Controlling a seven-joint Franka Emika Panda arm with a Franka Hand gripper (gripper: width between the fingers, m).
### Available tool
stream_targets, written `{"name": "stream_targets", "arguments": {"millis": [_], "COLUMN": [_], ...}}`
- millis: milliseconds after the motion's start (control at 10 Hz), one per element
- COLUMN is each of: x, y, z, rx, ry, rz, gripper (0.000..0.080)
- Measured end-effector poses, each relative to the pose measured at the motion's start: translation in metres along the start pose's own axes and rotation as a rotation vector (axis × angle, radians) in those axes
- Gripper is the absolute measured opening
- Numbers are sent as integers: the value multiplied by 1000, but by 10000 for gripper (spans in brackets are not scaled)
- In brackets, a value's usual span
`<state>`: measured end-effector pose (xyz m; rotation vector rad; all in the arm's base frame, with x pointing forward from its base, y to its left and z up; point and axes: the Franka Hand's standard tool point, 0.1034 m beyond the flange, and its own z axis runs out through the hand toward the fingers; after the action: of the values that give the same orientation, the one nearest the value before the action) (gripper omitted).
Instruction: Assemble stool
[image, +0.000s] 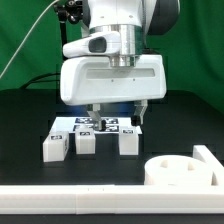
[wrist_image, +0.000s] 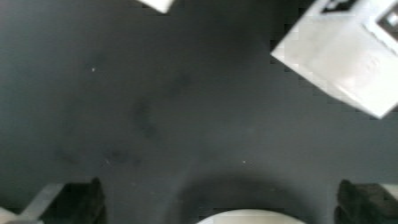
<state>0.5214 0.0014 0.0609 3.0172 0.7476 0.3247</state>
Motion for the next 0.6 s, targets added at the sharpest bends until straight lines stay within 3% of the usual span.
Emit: {"name": "stream_targets", "arguments": {"millis": [300, 400, 600], "x": [0, -2, 0], "y": [0, -2, -12], "z": [0, 0, 1], "rx": [6, 18, 16], "ry": [2, -12, -27], "rz": [182, 367, 652], "gripper": [649, 649, 649]}}
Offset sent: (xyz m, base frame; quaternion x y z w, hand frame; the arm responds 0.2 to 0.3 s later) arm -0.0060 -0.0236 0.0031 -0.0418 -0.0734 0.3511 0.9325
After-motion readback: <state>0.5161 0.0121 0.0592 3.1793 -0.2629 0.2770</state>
